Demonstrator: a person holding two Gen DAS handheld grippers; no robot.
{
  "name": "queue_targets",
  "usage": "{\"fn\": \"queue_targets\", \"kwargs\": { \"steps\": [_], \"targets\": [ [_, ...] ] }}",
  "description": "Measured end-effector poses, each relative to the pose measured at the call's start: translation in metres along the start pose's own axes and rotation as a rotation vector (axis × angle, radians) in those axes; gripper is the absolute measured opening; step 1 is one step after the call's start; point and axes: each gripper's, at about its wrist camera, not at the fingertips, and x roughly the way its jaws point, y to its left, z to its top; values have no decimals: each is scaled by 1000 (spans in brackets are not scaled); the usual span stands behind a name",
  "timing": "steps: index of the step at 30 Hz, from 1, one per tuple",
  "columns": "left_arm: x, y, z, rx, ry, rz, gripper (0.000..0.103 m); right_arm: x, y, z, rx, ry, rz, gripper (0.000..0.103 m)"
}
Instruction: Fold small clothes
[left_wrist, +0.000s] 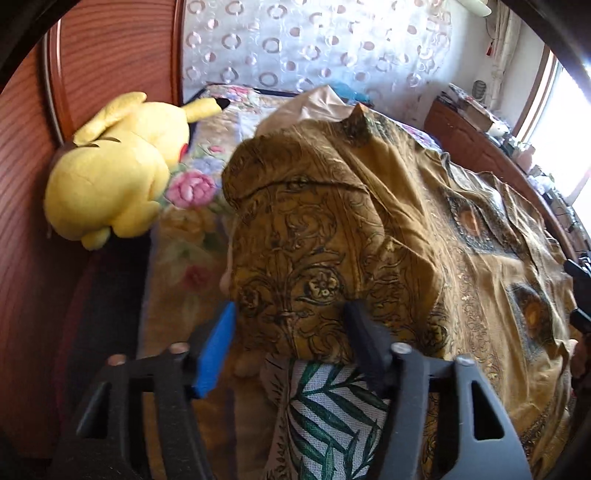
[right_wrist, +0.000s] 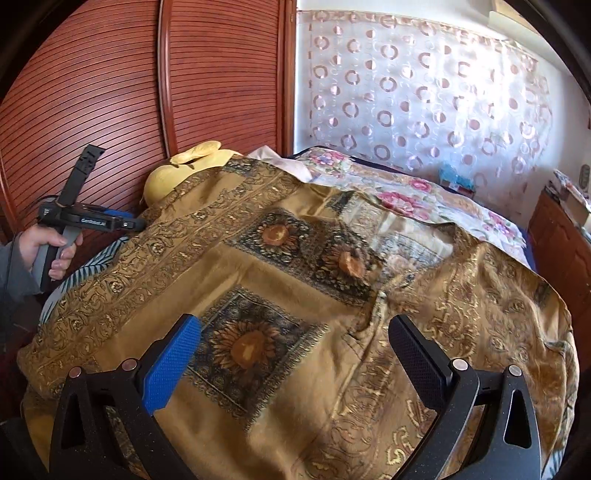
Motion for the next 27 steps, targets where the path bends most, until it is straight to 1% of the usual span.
{"fn": "queue_targets", "kwargs": {
  "steps": [2,3,4,5,8,10,14,17,22,27],
  "targets": [
    [-1,-1,0,-5,-2,-35,36,5,2,4,-7,10,30,102],
    [-2,-3,1,1,-6,-37,30,8,3,6,-9,15,44,101],
    [-3,-7,0,16,-10,-34,22,10,4,8,-10,20,55,100],
    [-5,-11,0,36,-14,-9,17,13,4,10,-9,25,65,100],
    [-8,-16,1,78,-14,38,8,20,3,16,-10,34,89,98],
    [-12,-15,3,80,-23,42,5,23,0,18,-4,41,104,97],
    [-35,-21,9,101,-89,69,4,25,-5,22,3,44,115,97],
    [-55,-34,17,128,-134,55,4,26,-7,23,2,40,116,97],
    [-67,-71,36,194,-176,12,4,30,-17,24,3,35,86,97],
    [-61,-117,47,261,-181,-65,4,25,-33,25,23,36,78,95]
  ]
}}
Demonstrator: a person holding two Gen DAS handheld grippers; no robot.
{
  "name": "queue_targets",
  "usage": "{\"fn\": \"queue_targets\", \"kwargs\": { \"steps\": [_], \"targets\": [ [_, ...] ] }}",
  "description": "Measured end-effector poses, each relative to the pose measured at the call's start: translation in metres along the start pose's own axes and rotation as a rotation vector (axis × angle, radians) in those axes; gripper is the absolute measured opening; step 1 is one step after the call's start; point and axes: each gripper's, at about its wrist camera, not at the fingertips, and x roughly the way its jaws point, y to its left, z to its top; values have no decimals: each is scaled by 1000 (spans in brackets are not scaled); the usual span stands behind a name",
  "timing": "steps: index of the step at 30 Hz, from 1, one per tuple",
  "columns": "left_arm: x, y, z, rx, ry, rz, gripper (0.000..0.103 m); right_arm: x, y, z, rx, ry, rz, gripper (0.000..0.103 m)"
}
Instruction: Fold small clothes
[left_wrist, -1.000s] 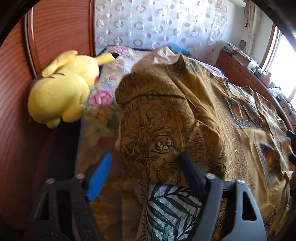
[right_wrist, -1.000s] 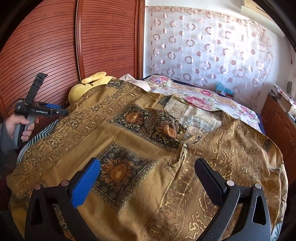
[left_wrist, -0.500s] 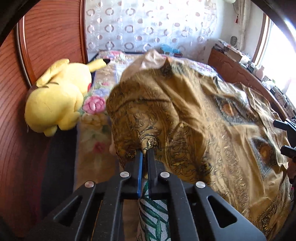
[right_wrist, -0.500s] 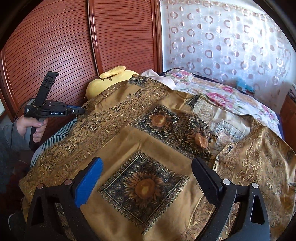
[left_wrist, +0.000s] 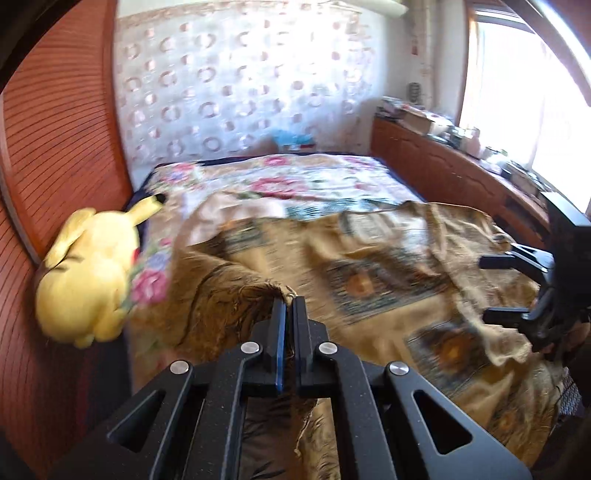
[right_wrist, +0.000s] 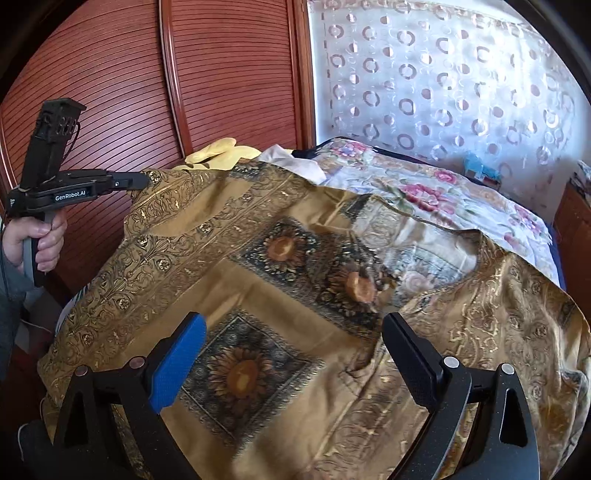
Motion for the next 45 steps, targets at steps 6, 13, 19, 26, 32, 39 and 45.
{"fn": "queue_targets", "kwargs": {
  "steps": [6,13,19,26,32,39,45],
  "targets": [
    [12,-42,2,49,8,-67,4,-8,-12,3,16,-10,-22,95],
    [-1,-37,2,13,-31,-22,28,3,-13,5,21,6,-22,95],
    [-12,-4,1,-43,-71,47,60,20,-1,23,-16,17,27,87],
    [-15,37,-15,-137,-87,105,81,57,36,55,-110,14,128,70],
    [-19,60,-33,-186,-76,159,81,107,74,80,-201,54,237,59],
    [-19,77,-48,-221,-57,188,81,171,108,88,-288,128,254,59],
    [-16,80,-50,-223,-48,186,81,207,111,84,-329,187,188,34]
  ]
}}
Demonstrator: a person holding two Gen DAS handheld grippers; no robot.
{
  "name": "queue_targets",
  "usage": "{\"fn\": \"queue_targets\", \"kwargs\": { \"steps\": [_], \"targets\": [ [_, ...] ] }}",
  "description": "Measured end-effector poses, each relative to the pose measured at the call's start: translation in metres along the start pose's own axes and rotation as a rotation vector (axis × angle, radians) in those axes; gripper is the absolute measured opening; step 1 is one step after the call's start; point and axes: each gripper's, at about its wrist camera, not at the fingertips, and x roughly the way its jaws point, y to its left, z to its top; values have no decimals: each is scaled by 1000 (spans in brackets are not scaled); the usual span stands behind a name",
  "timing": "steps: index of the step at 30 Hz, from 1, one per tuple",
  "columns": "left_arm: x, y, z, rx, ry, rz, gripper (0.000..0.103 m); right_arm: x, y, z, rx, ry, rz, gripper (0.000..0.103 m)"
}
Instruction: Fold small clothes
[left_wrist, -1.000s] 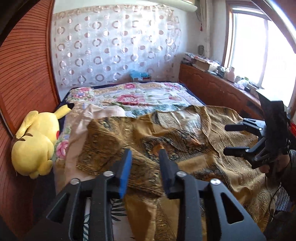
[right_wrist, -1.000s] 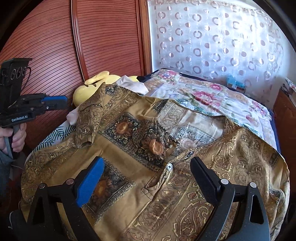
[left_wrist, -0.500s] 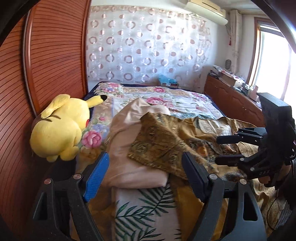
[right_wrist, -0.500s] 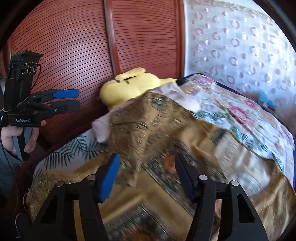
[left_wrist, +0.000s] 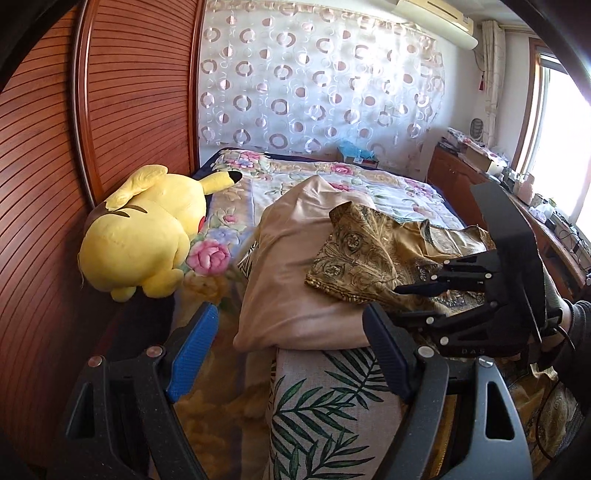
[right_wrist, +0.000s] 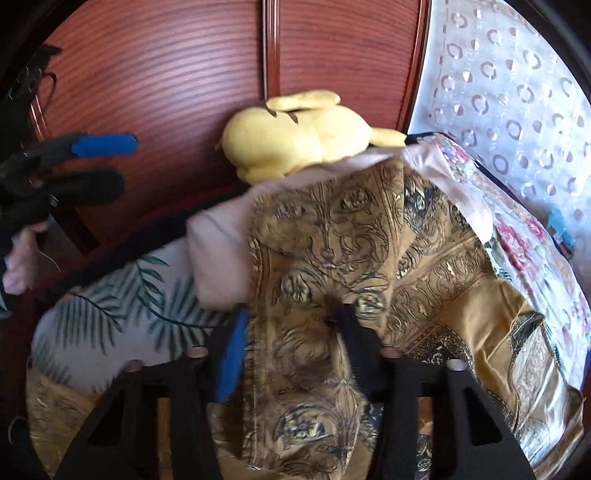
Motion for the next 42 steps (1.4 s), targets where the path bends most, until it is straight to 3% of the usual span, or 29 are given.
{"fn": "queue_targets", "kwargs": {
  "steps": [3,8,10,17,18,20,22,25,32,39,42],
  "targets": [
    [4,-3,1,6,0,-9,81,-4,-11,-2,48,-40,36,19],
    [11,-12,4,26,6,-28,81,-29,-36,-8,152,-132,69,16],
    [13,-16,6,30,6,-37,81,-34,-49,-12,194,-159,54,7],
    [22,-33,15,57,6,-71,81,-48,-93,-44,353,-172,-27,7],
    [25,-36,16,63,8,-74,81,-51,-97,-51,375,-174,-42,8],
    [30,-40,19,73,15,-81,81,-56,-104,-65,392,-157,-102,18],
    [37,-46,23,78,25,-88,81,-56,-111,-77,382,-136,-151,35],
    [48,-55,30,100,39,-94,81,-59,-116,-86,374,-100,-169,43],
    [69,-78,49,126,65,-129,81,-94,-121,-132,393,-101,-238,43],
    [96,-101,61,148,95,-163,81,-135,-134,-205,489,-43,-346,43],
    [108,-108,66,148,105,-162,72,-137,-139,-218,516,-13,-364,43]
  ]
}}
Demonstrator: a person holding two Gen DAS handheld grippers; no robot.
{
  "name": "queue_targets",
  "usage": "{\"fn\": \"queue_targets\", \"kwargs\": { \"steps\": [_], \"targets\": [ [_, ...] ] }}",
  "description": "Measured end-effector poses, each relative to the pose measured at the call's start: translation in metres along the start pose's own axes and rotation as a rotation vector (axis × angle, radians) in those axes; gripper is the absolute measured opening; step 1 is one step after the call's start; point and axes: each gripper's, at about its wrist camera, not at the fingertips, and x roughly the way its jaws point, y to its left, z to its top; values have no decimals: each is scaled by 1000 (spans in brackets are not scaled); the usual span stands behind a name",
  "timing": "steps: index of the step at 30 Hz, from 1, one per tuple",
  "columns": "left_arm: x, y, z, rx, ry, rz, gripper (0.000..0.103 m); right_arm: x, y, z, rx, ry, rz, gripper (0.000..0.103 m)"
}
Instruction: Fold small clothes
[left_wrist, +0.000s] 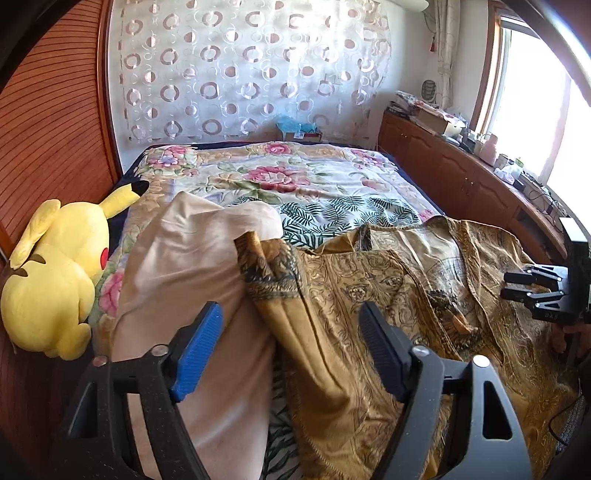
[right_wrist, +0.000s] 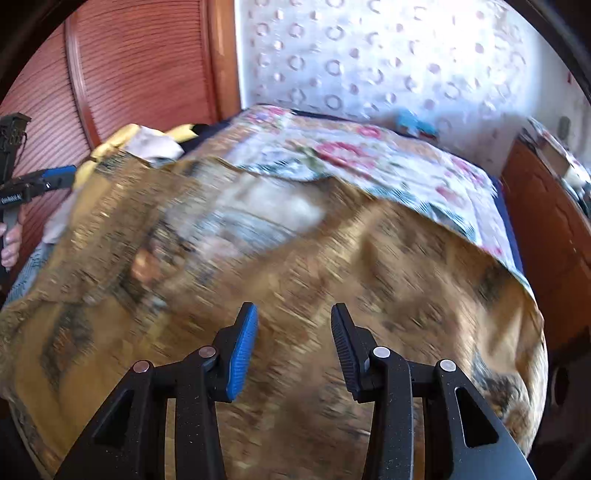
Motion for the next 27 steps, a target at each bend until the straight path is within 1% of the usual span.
{"fn": "queue_targets", "kwargs": {
  "steps": [1,2,4,6,8,11,13,15,19,21,22,23,25,27],
  "targets": [
    [3,-1,1,1,4,3,63,3,-3,-5,8,10,-4,43],
    [6,-3,3,2,8,6,55,4,-1,0,17,15,-7,43],
    [9,-7,5,8,6,14,48,10,-3,5,28,14,-8,43],
    [12,-11,5,19,5,15,48,5,1,4,20,3,-13,43],
    [16,-14,6,31,21,27,48,11,2,5,9,-12,-19,44],
    [25,-13,6,41,53,62,48,14,0,6,19,-17,-2,46],
    [32,-11,6,38,75,93,48,14,-4,5,14,-16,9,51],
    [36,-8,6,28,91,126,48,14,-3,5,5,-14,0,51],
    [39,-5,1,12,106,131,47,10,-5,7,11,-13,9,52],
    [37,-6,-1,22,99,118,31,7,-6,6,8,-12,7,52],
    [37,-8,-1,28,96,108,16,6,-7,6,8,-12,6,52],
    [35,-8,-1,32,92,99,7,5,-7,6,7,-11,6,52],
    [29,-7,4,45,82,93,4,4,-8,6,8,-11,7,53],
    [19,-2,10,45,51,99,4,4,-7,6,7,-11,7,53]
  ]
}}
